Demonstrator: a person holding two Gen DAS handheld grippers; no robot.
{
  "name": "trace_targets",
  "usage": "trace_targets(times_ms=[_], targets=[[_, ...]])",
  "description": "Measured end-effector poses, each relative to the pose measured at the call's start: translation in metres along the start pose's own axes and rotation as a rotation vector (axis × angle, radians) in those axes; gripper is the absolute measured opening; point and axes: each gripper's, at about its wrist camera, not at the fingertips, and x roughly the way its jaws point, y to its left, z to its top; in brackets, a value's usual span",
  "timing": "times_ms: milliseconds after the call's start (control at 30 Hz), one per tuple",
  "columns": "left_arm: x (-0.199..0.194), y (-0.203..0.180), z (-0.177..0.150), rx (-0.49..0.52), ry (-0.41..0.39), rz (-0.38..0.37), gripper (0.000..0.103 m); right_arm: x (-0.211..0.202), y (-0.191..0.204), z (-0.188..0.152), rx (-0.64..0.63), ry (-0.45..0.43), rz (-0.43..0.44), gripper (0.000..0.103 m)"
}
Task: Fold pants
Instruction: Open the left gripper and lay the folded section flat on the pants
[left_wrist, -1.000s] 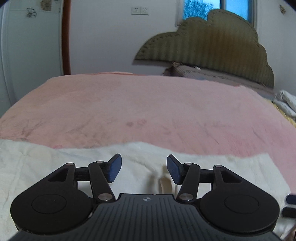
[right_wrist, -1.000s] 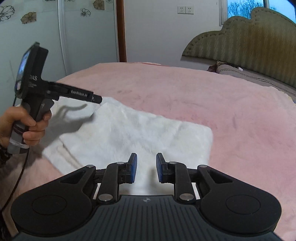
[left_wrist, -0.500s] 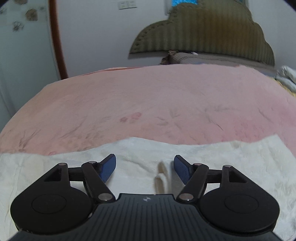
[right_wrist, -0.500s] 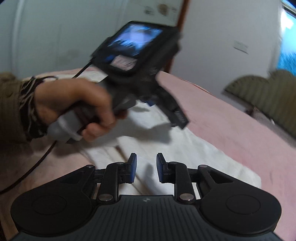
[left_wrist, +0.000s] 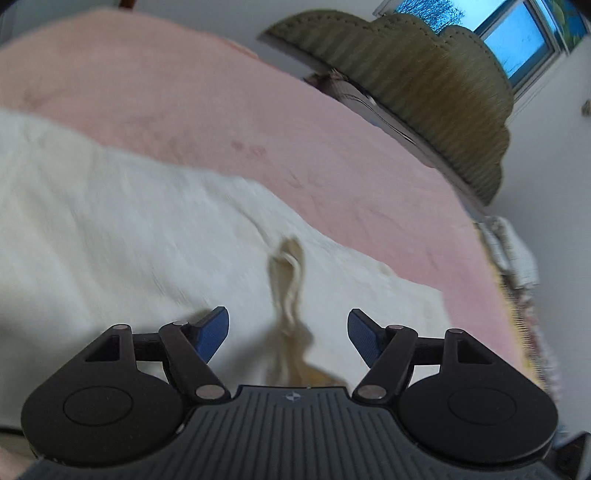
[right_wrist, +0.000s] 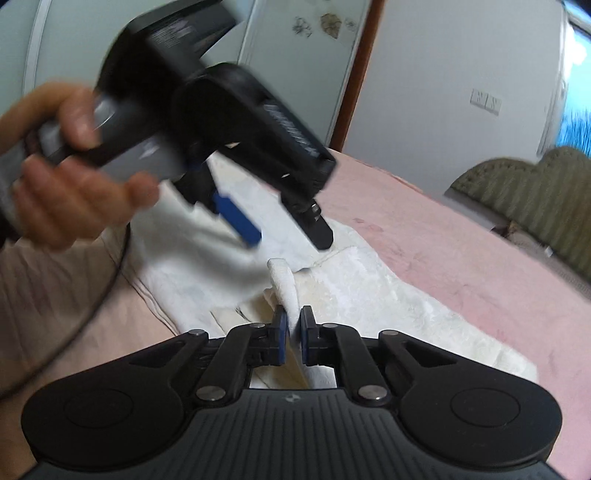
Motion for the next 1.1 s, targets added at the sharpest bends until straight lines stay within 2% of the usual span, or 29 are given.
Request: trace_targets(times_ms=[100,167,267,300,400,500,600,667,767,833,867,900,1000,1100], targets=[[0.007,0.002,-0.005,-0.03,0.054,-0.072,0.074,-0.005,-0.005,0.002,0.028,0.0,0.037,0.008],[0.008,-0.002,-0.007,0.001,0.023,-0.007,0.073,-0.004,-0.001,0.002,0.007,0.022,0.05,0.008],[0.004,-0.02,-0.007,0.113,-0.089,0.159,0.073,0.0,0.005,-0.001,-0.003,0.046,0.046,0.008],[0.002,-0.027,-0.007,0.148,-0.127,0.185,0.074,0.004,0.004,-0.003,0.012,0.052,0.046,0.01],[0.007,-0.049,-0.005,0.226,-0.177,0.156,0.074,0.008,0.003,-0.004,0.029,0.06,0.038,0.011],[0.031,-0.069,-0.003,0.309,-0.165,0.104,0.075,-0.002,-0.001,0.0,0.0,0.066,0.065,0.014],[0.063,-0.077,-0.006,0.353,-0.114,0.184,0.073,-0.031,-0.014,-0.002,0.011,0.066,0.087,0.015],[0.076,-0.078,-0.011,0.392,-0.106,0.234,0.073,-0.052,-0.039,-0.006,0.068,0.064,0.051,0.015],[0.088,-0.077,-0.02,0.441,-0.102,0.293,0.073,-0.066,-0.09,-0.02,0.237,0.085,-0.054,0.015],[0.09,-0.075,-0.023,0.457,-0.113,0.317,0.075,-0.059,-0.117,-0.037,0.33,0.173,-0.098,0.015],[0.092,-0.075,-0.024,0.462,-0.112,0.325,0.076,-0.054,-0.125,-0.047,0.355,0.246,-0.123,0.014],[0.092,-0.073,-0.025,0.463,-0.109,0.324,0.076,-0.054,-0.127,-0.054,0.354,0.282,-0.121,0.014],[0.092,-0.07,-0.025,0.467,-0.115,0.319,0.078,-0.076,-0.123,-0.055,0.326,0.284,-0.071,0.014],[0.091,-0.073,-0.025,0.464,-0.122,0.331,0.076,-0.086,-0.115,-0.048,0.336,0.242,-0.114,0.015]])
